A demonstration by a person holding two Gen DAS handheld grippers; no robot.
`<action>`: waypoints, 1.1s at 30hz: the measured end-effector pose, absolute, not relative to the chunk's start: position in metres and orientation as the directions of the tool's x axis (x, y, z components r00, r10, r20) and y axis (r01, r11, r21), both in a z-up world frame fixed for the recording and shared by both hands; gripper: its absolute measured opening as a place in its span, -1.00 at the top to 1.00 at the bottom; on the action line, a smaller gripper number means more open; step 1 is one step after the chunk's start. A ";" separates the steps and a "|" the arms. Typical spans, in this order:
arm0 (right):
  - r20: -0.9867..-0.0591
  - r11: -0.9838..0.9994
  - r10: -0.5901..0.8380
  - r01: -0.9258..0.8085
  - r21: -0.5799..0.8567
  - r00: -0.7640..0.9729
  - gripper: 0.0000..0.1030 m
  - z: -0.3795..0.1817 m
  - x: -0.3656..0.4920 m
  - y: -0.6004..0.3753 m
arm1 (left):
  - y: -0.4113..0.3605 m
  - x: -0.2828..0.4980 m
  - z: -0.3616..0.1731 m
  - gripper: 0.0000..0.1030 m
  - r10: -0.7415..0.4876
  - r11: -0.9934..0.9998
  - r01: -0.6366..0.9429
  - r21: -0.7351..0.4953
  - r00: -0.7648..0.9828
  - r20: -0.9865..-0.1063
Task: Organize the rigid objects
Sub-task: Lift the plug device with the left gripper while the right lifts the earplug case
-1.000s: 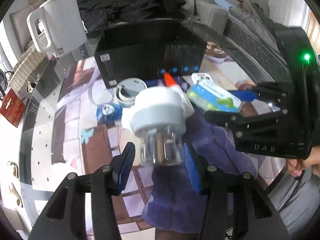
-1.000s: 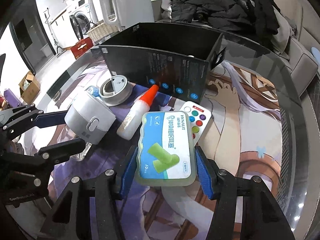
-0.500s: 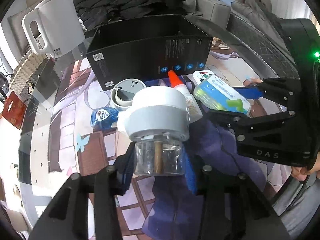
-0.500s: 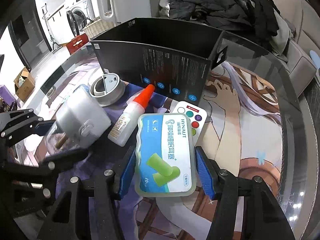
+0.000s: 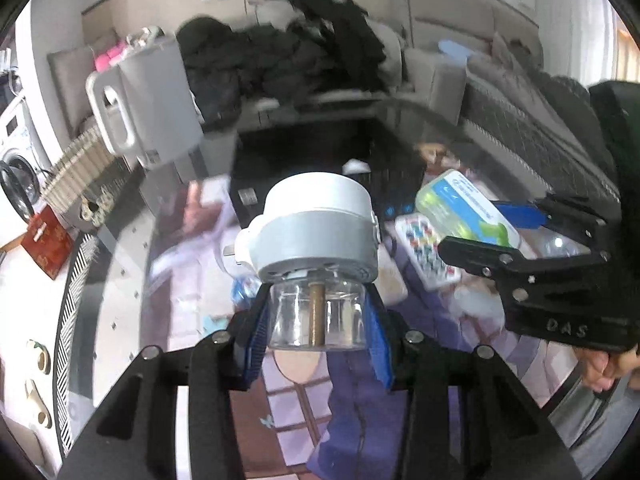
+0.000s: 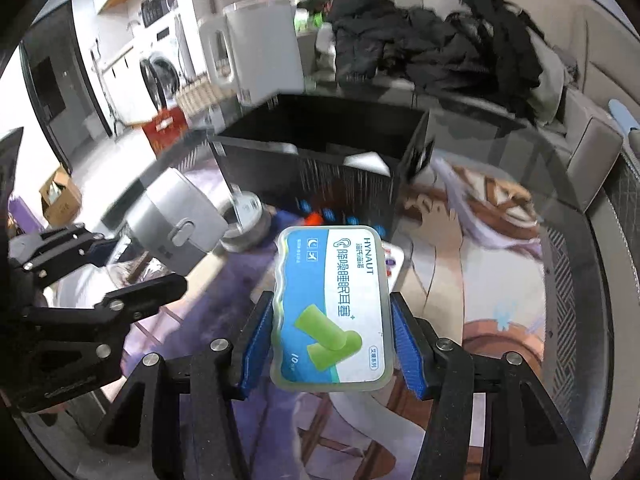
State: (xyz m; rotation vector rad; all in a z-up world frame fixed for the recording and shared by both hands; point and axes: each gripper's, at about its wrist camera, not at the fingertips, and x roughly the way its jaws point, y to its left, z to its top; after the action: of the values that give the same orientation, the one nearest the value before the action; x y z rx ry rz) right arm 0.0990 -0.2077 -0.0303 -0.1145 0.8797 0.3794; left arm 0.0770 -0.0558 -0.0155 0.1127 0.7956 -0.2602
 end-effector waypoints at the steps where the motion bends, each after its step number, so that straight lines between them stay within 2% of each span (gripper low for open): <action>1: -0.754 0.929 0.274 -0.367 0.047 0.598 -0.09 -0.025 0.094 -0.207 | -0.054 0.075 -0.010 0.18 -0.189 0.963 0.270 0.006 0.690 -0.699; 7: -0.612 0.927 0.313 -0.374 0.030 0.726 -0.09 0.016 0.062 -0.199 | -0.042 0.053 0.027 0.18 -0.183 0.971 0.237 0.039 0.834 -0.521; 16: -0.382 0.933 0.321 -0.360 -0.032 0.866 -0.09 0.060 0.021 -0.195 | -0.024 0.026 0.053 0.18 -0.167 0.980 0.193 0.052 0.931 -0.324; 27: -0.286 0.944 0.302 -0.327 -0.045 0.909 -0.09 0.081 0.005 -0.198 | -0.010 0.025 0.065 0.18 -0.176 0.982 0.188 0.022 0.951 -0.255; 33: -0.273 0.946 0.299 -0.321 -0.038 0.915 -0.09 0.089 0.011 -0.195 | -0.013 0.032 0.071 0.18 -0.166 0.985 0.174 0.013 0.958 -0.233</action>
State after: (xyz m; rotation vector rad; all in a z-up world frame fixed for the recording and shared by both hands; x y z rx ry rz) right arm 0.0109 -0.1953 0.0886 -0.0821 0.2676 0.3193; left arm 0.0322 -0.0131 0.0706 0.0337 0.2329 -0.1724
